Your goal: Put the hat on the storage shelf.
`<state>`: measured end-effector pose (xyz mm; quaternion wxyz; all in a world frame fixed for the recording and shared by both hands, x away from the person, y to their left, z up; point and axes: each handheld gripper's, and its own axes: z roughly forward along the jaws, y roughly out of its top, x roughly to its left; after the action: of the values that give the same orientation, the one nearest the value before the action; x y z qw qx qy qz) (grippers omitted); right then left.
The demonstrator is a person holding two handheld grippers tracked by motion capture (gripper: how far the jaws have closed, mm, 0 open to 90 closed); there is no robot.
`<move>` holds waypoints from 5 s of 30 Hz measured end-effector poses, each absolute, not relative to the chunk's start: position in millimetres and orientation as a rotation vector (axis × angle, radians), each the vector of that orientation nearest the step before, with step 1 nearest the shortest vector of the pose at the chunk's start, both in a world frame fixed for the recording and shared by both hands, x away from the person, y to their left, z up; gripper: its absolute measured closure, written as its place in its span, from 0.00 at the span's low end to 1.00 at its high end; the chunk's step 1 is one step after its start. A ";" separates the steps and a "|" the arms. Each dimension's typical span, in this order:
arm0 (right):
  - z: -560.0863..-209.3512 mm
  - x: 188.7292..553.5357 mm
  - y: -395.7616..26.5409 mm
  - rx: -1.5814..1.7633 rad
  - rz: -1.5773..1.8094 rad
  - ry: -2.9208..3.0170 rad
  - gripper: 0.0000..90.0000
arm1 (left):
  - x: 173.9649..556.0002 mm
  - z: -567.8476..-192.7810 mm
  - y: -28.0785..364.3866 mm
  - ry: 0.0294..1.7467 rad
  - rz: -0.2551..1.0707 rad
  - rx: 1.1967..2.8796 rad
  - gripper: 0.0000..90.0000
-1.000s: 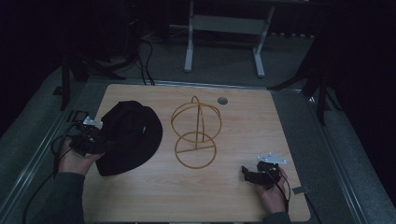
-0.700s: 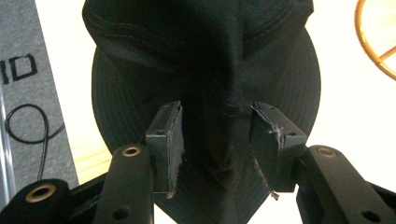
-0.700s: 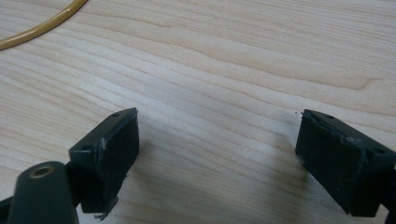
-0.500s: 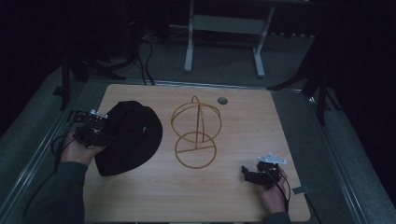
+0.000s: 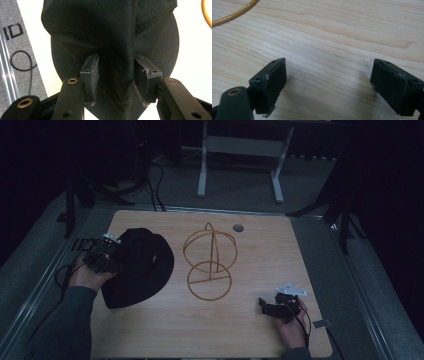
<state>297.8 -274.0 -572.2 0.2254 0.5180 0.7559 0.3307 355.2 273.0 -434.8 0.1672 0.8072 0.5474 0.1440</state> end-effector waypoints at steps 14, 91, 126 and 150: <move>-572.2 297.9 -274.0 1.429 0.912 2.085 0.15 | 373.2 -434.0 259.0 1.571 0.392 2.352 0.60; -572.2 297.9 -274.0 1.429 0.912 2.085 0.15 | 397.2 -408.6 260.2 1.496 0.294 2.506 0.97; -572.2 297.9 -274.0 1.428 0.912 2.085 0.15 | 396.9 -364.5 265.2 1.424 0.340 2.440 0.97; -572.2 297.9 -273.9 1.429 0.913 2.084 0.15 | 396.8 -348.9 262.3 1.389 0.362 2.422 0.97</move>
<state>297.9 -273.9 -572.2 0.2255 0.5182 0.7557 0.3310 396.8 262.3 -348.9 0.1624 0.8488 0.4868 0.1270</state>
